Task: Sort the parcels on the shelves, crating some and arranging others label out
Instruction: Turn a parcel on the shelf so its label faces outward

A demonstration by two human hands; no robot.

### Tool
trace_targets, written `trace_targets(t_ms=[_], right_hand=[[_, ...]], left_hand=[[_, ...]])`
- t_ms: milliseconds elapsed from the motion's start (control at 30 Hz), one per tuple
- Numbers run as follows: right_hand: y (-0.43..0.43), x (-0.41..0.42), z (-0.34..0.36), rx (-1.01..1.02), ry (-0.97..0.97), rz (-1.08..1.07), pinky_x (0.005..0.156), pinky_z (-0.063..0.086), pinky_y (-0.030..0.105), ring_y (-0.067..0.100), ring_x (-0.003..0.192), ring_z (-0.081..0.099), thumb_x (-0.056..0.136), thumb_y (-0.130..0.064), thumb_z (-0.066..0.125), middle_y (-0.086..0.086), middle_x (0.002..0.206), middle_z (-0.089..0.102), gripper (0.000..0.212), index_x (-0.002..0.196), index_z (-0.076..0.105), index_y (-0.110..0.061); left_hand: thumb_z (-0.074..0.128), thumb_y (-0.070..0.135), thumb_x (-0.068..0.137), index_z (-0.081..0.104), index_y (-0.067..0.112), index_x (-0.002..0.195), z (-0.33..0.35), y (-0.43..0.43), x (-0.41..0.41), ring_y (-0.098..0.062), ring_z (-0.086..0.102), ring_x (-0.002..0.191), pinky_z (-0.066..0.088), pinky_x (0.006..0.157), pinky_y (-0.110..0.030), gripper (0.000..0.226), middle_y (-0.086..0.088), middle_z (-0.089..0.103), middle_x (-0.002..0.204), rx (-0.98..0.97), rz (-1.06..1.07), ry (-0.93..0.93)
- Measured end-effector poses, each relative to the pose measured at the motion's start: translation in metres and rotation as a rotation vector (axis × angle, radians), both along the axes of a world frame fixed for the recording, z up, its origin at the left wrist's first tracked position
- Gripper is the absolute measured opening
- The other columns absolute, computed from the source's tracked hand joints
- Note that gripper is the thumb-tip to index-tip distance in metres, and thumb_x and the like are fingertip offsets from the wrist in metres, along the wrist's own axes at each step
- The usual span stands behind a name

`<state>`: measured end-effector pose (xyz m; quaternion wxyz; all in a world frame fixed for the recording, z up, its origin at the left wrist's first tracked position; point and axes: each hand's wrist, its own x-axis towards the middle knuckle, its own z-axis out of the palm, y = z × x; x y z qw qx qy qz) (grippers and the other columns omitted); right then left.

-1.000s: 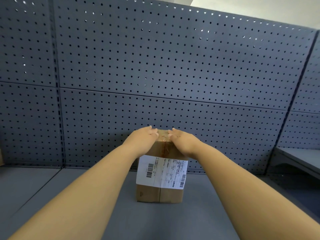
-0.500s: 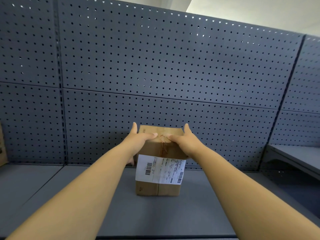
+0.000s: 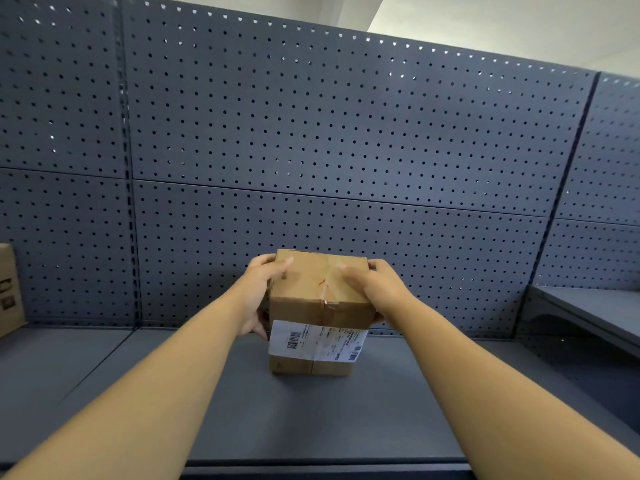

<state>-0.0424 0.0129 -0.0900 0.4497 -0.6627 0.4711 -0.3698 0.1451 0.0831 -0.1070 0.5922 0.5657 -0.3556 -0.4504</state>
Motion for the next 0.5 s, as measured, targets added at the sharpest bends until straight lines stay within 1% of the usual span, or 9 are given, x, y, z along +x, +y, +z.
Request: trace_targets(t_ms=[67,133,167,233,333,367,400,433,500], right_hand=[[-0.002,0.001,-0.001,-0.027,-0.002,-0.029,0.081,0.054,0.043,0.024,0.095,0.059,0.088,-0.055,0.056,0.002,0.108,0.059,0.050,0.114,0.052,-0.013],[-0.003,0.001,-0.003,-0.060,-0.011,-0.063,0.066,0.041,0.032,0.019,0.072,0.048,0.091,-0.057,0.049,0.002,0.081,0.050,0.058,0.087,0.052,0.000],[-0.002,0.001,-0.004,-0.062,-0.014,-0.089,0.063,0.035,0.032,0.018,0.064,0.038,0.092,-0.057,0.047,0.003,0.070,0.040,0.056,0.072,0.042,-0.004],[-0.005,0.001,-0.010,-0.030,-0.034,-0.121,0.065,0.034,0.035,0.017,0.057,0.028,0.093,-0.056,0.047,0.000,0.060,0.028,0.053,0.065,0.027,-0.015],[-0.005,0.000,-0.022,0.030,-0.045,-0.108,0.067,0.036,0.039,0.019,0.054,0.025,0.090,-0.050,0.056,-0.001,0.053,0.024,0.052,0.061,0.028,-0.018],[-0.004,-0.001,-0.026,0.045,-0.022,-0.095,0.065,0.039,0.039,0.020,0.054,0.028,0.089,-0.045,0.061,-0.001,0.053,0.025,0.052,0.059,0.028,-0.018],[-0.004,-0.002,-0.031,0.055,0.002,-0.083,0.064,0.043,0.039,0.022,0.057,0.034,0.088,-0.040,0.064,0.001,0.055,0.030,0.051,0.059,0.029,-0.018],[-0.003,-0.003,-0.035,0.067,0.030,-0.078,0.063,0.045,0.039,0.023,0.063,0.040,0.087,-0.034,0.067,0.004,0.061,0.036,0.047,0.061,0.033,-0.017],[-0.002,-0.003,-0.046,0.084,0.084,-0.070,0.062,0.045,0.037,0.025,0.071,0.045,0.085,-0.025,0.070,0.010,0.073,0.043,0.041,0.063,0.036,-0.018]], left_hand=[[0.057,0.055,0.086,0.048,0.035,0.118,-0.002,0.001,0.000,-0.038,0.054,0.108,0.045,0.082,-0.069,0.039,-0.006,0.054,0.121,-0.024,0.003,0.011],[0.057,0.065,0.079,0.051,0.028,0.119,-0.005,0.001,-0.001,-0.038,0.058,0.106,0.051,0.081,-0.059,0.055,-0.012,0.057,0.121,-0.026,-0.012,0.051],[0.058,0.069,0.075,0.053,0.024,0.118,-0.009,0.000,0.000,-0.038,0.060,0.105,0.052,0.081,-0.055,0.063,-0.014,0.060,0.120,-0.027,-0.022,0.068],[0.055,0.071,0.075,0.057,0.017,0.103,-0.016,0.000,0.001,-0.034,0.061,0.098,0.052,0.084,-0.049,0.061,-0.014,0.062,0.109,-0.038,-0.008,0.066],[0.049,0.070,0.081,0.049,0.012,0.076,-0.030,-0.002,0.002,-0.025,0.051,0.071,0.044,0.071,-0.038,0.058,-0.007,0.055,0.079,-0.021,0.046,0.042],[0.048,0.071,0.081,0.046,0.011,0.070,-0.034,-0.001,0.001,-0.025,0.050,0.069,0.042,0.069,-0.036,0.060,-0.007,0.053,0.077,-0.002,0.045,0.035],[0.048,0.072,0.080,0.045,0.012,0.066,-0.039,-0.002,0.001,-0.027,0.053,0.076,0.042,0.074,-0.039,0.062,-0.010,0.056,0.085,0.015,0.042,0.030],[0.049,0.072,0.079,0.045,0.012,0.064,-0.044,-0.002,0.001,-0.032,0.056,0.092,0.042,0.083,-0.042,0.062,-0.012,0.059,0.100,0.029,0.041,0.024],[0.053,0.075,0.073,0.049,0.014,0.057,-0.053,-0.002,0.000,-0.036,0.048,0.124,0.036,0.103,-0.047,0.063,-0.014,0.056,0.129,0.052,0.043,-0.015]])
